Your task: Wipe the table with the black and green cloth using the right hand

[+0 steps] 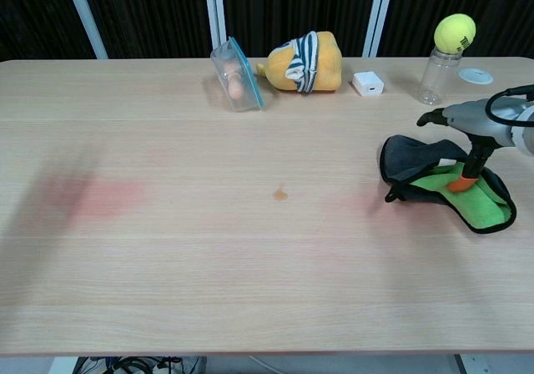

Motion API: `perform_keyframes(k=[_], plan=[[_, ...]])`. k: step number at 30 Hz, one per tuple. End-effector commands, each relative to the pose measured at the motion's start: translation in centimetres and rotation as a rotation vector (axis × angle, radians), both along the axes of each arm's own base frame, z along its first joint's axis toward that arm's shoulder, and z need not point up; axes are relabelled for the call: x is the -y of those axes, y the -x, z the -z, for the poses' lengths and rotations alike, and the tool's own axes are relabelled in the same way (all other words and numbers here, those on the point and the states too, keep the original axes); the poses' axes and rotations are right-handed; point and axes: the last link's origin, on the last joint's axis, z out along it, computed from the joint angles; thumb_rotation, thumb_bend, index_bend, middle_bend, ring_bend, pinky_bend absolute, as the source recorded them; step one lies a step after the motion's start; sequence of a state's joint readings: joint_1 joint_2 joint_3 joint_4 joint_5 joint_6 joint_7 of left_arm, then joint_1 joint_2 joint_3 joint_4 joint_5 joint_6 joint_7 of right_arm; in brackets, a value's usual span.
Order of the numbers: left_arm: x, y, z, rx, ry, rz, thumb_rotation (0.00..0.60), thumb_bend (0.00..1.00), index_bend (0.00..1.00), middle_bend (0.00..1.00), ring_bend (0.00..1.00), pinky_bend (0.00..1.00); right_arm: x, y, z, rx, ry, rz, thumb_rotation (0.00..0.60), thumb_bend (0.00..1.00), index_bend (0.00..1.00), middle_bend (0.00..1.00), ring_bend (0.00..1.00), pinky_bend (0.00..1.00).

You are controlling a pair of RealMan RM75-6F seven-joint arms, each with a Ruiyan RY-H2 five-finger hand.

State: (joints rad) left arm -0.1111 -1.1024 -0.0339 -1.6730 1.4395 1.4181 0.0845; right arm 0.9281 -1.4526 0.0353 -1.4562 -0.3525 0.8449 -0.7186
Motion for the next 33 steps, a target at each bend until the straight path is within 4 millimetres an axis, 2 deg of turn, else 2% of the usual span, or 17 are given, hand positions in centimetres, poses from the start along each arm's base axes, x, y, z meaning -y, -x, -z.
perform_keyframes(k=[1, 25, 33], plan=[[0.00, -0.01, 0.03, -0.001, 0.002, 0.001, 0.600, 0.00, 0.00, 0.00, 0.00, 0.00, -0.03, -0.02, 0.15, -0.002, -0.004, -0.002, 0.600, 0.00, 0.00, 0.00, 0.00, 0.16], [-0.11, -0.02, 0.02, 0.001, -0.001, -0.002, 0.600, 0.00, 0.00, 0.00, 0.00, 0.00, 0.25, -0.78, 0.75, -0.001, -0.014, -0.010, 0.600, 0.01, 0.00, 0.00, 0.00, 0.16], [-0.15, 0.00, -0.01, 0.004, 0.000, -0.004, 0.600, 0.00, 0.00, 0.00, 0.00, 0.00, 0.48, -0.86, 0.89, -0.005, -0.017, -0.002, 0.600, 0.10, 0.00, 0.00, 0.00, 0.16]])
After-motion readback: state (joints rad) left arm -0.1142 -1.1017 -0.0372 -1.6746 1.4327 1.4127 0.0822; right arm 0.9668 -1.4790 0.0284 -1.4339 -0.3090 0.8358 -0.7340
